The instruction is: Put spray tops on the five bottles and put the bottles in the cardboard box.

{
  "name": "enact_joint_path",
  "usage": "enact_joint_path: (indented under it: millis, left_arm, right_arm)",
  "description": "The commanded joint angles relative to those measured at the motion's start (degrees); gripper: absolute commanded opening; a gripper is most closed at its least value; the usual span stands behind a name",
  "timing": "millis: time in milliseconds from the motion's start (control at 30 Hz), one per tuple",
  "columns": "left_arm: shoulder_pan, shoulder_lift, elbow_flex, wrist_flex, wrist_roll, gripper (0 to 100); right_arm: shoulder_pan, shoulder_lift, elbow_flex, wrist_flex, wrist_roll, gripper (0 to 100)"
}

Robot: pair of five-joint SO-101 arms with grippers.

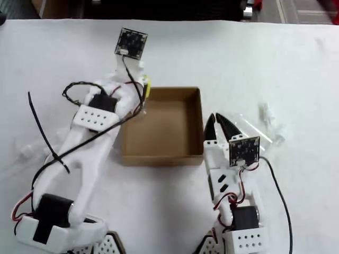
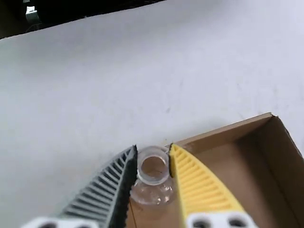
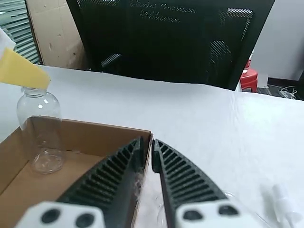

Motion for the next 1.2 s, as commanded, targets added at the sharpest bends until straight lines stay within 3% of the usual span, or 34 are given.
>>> enact_joint_path:
  millis: [0, 433, 567, 733, 900, 1000, 1167]
  left_arm:
    - [-0.48, -0.84, -0.88, 1.93, 4.13, 23]
    - [-0.75, -11.3, -0.53, 5.63, 3.69, 23]
    - [-6.64, -20.18, -4.48, 10.9, 2.29, 23]
    - [-12.88, -34.33, -11.16, 24.44, -6.33, 23]
    - [-22.29, -43.3, -10.64, 37.8, -28.04, 23]
    - [-32.04, -44.53, -6.42, 40.53, -41.49, 22]
    - [-47.69, -44.53, 1.93, 40.44, -48.88, 17]
  right_arm:
    - [0.04, -0.13, 0.44, -1.1, 0.7, 2.1]
    - [0.04, -0.13, 0.44, -1.1, 0.7, 2.1]
    - [0.04, -0.04, 0.44, -1.1, 0.7, 2.1]
    - [0.04, -0.04, 0.44, -1.1, 0.7, 2.1]
    - [0.04, -0.31, 0.53, -1.1, 0.79, 2.1]
    - [0.04, -0.48, 0.53, -1.1, 0.79, 2.1]
    - [-0.22, -0.48, 0.53, -1.1, 0.79, 2.1]
